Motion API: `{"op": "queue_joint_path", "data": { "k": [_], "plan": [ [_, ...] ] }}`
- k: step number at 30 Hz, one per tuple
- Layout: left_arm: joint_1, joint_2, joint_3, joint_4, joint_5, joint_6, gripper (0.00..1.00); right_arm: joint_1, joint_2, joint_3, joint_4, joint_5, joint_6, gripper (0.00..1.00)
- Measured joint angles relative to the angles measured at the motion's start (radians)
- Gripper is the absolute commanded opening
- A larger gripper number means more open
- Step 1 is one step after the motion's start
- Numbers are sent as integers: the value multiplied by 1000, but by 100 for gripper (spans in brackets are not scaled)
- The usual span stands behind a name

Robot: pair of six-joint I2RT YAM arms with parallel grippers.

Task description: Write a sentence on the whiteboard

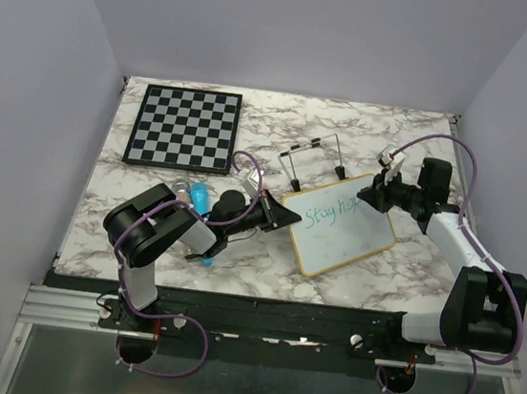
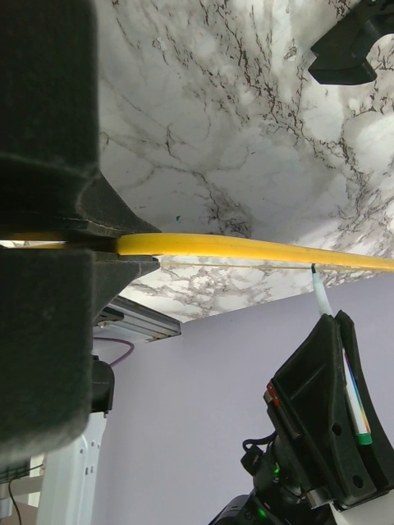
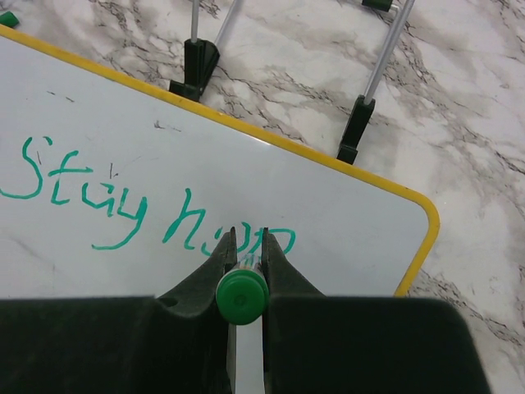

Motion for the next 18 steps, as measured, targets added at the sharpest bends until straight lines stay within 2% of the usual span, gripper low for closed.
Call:
{"op": "queue_joint_path", "data": {
  "k": [9,18],
  "plan": [
    [0,0,0,0,0,6,0,0,-8,7,-21,-27,38,0],
    [0,0,0,2,2,8,0,-39,-102,9,-27,-46,76,0]
  ]
}}
